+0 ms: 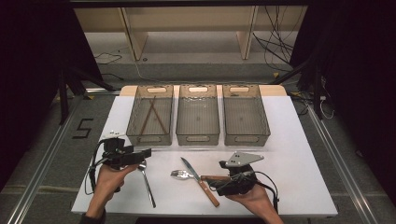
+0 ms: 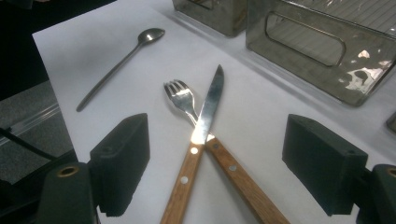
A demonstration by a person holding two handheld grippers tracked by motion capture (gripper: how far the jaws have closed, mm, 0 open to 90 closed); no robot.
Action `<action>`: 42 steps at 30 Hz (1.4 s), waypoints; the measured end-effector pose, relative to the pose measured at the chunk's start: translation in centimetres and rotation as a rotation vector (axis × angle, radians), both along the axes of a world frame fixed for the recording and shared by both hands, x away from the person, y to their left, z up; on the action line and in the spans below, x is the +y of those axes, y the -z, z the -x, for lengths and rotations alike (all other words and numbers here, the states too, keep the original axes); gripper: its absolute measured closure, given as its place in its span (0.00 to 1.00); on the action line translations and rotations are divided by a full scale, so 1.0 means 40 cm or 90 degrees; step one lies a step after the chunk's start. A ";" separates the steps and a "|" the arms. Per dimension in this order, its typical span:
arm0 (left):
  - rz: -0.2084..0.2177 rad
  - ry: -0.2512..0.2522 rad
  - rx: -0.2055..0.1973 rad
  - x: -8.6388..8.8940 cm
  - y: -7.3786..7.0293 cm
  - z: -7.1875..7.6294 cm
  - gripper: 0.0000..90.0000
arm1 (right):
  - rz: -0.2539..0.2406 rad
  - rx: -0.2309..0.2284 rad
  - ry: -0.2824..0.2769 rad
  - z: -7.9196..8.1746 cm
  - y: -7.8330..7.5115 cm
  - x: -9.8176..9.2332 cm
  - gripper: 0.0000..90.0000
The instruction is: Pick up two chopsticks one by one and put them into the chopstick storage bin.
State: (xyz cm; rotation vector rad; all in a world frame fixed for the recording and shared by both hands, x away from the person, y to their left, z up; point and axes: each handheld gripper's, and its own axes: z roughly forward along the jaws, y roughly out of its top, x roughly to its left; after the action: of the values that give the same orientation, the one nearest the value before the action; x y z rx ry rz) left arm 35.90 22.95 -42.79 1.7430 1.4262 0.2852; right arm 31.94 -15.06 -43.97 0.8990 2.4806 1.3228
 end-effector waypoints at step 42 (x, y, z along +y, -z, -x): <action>-0.058 0.111 0.057 -0.074 0.102 0.113 0.92 | 0.004 0.003 -0.004 0.004 0.006 0.008 0.27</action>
State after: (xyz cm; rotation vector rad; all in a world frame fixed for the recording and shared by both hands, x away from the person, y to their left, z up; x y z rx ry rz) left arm 31.36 19.98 -46.88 1.9622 1.3302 0.1823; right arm 31.78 -14.73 -44.21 0.8942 2.4915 1.3164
